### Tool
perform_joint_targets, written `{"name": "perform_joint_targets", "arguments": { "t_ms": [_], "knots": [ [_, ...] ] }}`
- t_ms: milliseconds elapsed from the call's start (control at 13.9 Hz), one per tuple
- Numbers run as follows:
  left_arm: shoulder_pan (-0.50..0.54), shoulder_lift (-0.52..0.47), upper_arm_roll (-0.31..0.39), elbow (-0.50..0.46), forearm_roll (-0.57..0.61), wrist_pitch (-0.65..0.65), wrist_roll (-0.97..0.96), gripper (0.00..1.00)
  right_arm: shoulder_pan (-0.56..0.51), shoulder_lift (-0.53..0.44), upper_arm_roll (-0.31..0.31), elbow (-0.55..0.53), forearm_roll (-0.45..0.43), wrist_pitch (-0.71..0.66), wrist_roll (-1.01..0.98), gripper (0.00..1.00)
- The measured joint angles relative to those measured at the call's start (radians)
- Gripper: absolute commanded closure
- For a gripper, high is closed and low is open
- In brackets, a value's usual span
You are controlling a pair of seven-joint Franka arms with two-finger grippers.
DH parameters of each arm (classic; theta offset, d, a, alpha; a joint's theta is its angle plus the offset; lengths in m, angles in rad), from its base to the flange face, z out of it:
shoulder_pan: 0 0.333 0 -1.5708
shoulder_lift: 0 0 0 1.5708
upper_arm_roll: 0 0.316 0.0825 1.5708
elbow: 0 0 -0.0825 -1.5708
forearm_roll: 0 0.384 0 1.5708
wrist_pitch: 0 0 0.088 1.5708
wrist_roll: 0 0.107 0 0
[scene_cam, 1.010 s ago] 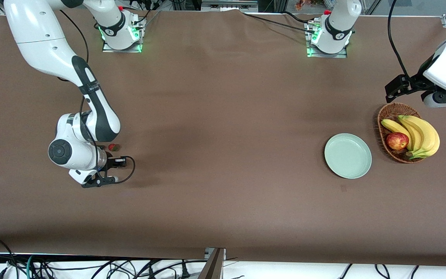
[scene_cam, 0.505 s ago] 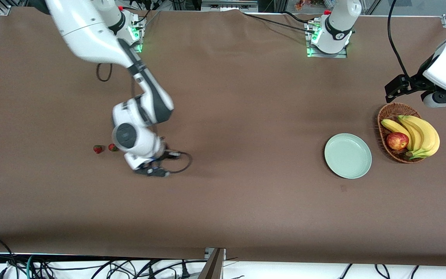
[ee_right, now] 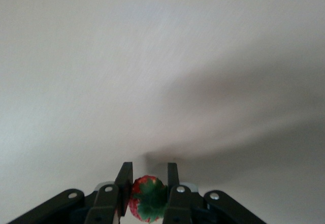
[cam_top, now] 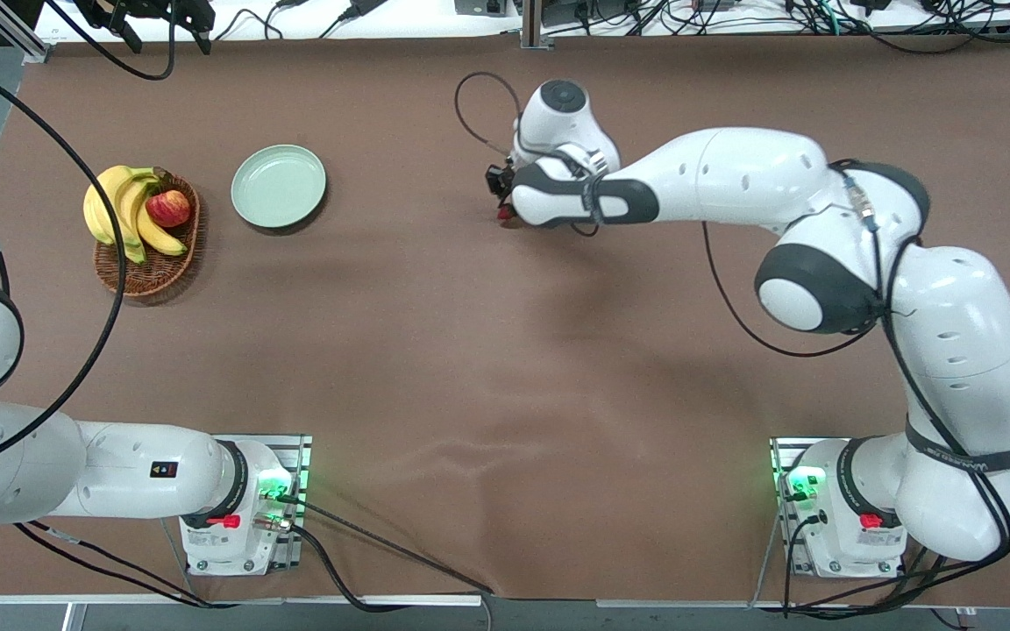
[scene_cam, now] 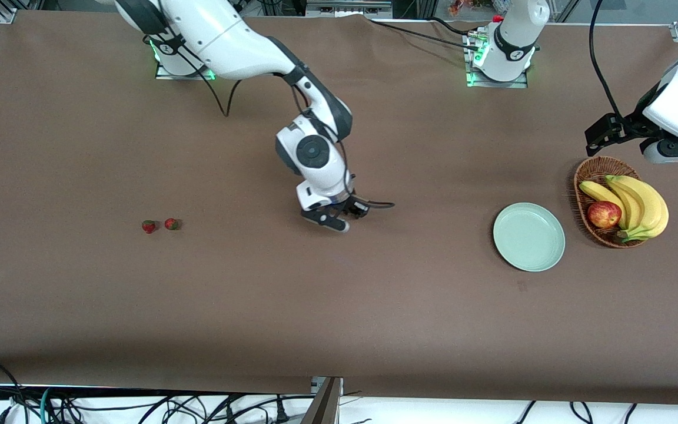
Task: Collect all strawberries into plate
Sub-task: 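Carry the strawberry to the table middle and release it, then grasp the middle strawberry with the left gripper while the right gripper reaches another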
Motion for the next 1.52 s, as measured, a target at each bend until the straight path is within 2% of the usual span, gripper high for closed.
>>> {"name": "perform_joint_targets", "arguments": {
  "t_ms": [144,216,289,649,794,938,1082,1299,1515],
  "knots": [
    [0.000,0.000,0.000,0.000,0.000,0.000,0.000,0.00,0.050,0.055,-0.002,0.067,0.000,0.027,0.058,0.81],
    [0.000,0.000,0.000,0.000,0.000,0.000,0.000,0.00,0.069,0.074,-0.006,0.092,0.000,0.043,0.074,0.54],
    [0.000,0.000,0.000,0.000,0.000,0.000,0.000,0.00,0.084,0.086,-0.010,0.105,-0.001,0.059,0.082,0.01],
    [-0.005,0.023,-0.002,0.000,0.000,-0.020,0.000,0.00,0.092,0.096,-0.074,0.139,-0.016,0.059,0.071,0.00],
    [-0.016,0.057,-0.005,-0.001,-0.001,-0.071,0.001,0.00,0.034,0.079,-0.084,0.188,-0.017,-0.057,-0.042,0.00],
    [-0.043,0.105,-0.008,-0.006,-0.006,-0.144,0.001,0.00,-0.061,0.027,-0.084,0.220,-0.017,-0.234,-0.240,0.00],
    [-0.073,0.170,-0.011,-0.009,-0.039,-0.149,0.000,0.00,-0.162,-0.031,-0.084,0.222,-0.018,-0.412,-0.436,0.00],
    [-0.129,0.279,-0.027,-0.012,-0.087,-0.020,-0.002,0.00,-0.291,-0.064,-0.094,0.220,-0.024,-0.657,-0.727,0.00],
    [-0.210,0.393,-0.041,-0.014,-0.088,0.137,-0.073,0.00,-0.399,-0.064,-0.140,0.197,-0.026,-0.764,-0.979,0.00]
  ]
}}
